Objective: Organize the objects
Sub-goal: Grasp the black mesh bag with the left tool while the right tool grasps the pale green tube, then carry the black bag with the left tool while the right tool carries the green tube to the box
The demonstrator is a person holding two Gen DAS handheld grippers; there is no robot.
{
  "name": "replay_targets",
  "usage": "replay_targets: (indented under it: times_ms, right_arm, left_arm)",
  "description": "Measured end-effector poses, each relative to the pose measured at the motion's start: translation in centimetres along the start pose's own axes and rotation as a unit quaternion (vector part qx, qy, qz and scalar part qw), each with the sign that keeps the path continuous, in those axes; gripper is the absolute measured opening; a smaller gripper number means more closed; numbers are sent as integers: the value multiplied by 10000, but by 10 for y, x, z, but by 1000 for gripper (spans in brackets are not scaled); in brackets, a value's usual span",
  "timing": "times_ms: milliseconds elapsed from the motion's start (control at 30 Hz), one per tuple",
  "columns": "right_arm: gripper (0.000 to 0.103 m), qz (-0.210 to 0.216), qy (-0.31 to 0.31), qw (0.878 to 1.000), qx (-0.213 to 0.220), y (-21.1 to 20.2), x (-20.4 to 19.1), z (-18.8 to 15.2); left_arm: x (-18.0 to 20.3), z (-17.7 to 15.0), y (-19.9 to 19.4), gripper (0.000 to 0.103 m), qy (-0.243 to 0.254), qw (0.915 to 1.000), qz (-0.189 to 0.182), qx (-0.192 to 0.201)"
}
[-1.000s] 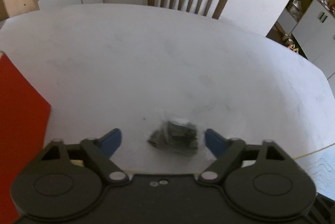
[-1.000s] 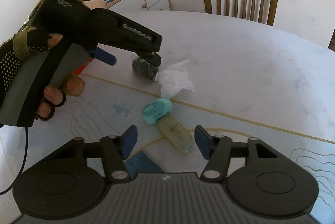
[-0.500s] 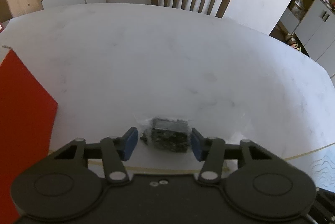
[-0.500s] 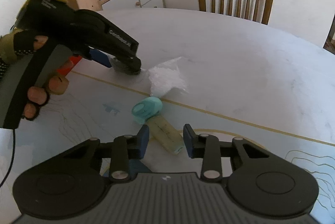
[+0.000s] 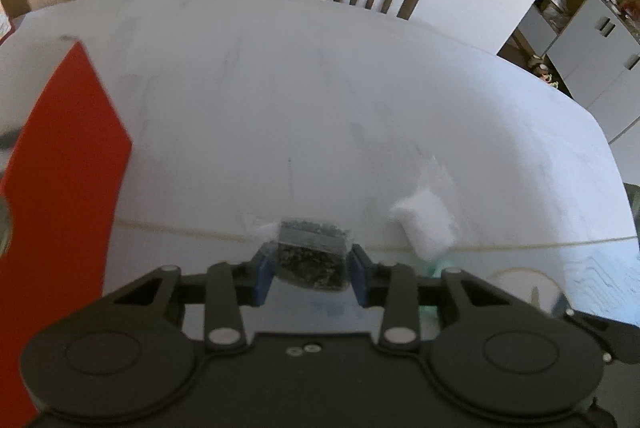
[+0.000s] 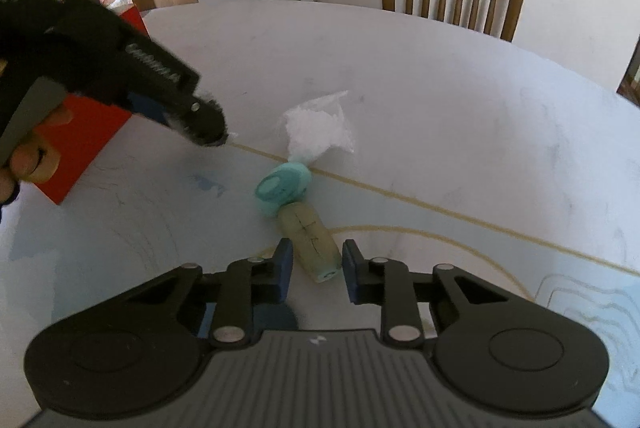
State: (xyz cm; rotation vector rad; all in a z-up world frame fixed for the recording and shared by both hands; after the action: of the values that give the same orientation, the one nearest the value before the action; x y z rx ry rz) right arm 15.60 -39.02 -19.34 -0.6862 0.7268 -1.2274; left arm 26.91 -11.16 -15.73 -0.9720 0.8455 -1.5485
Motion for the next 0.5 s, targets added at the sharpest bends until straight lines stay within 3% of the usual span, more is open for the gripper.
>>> replay_targets:
  times_ms: [367,500]
  right_arm:
    - [23,109,402,9991,125,-41,-18,-15]
    - [22,133,451,9986,245,-58,-28,-15]
  left_arm:
    - [12,-40,-41,37,249,9990,-369,-34]
    - [11,-47,-51,37,409,9987,-313,19]
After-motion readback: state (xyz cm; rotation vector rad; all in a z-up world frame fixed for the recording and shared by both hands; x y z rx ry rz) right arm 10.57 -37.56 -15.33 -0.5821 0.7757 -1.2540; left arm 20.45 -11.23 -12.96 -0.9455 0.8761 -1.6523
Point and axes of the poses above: each gripper's, at about its wrist camera, not at the fingertips, and y roughly the way its jaws point, x to its right, z to its top, the point moved 5 cm from there along y, roughly the way its jaws point
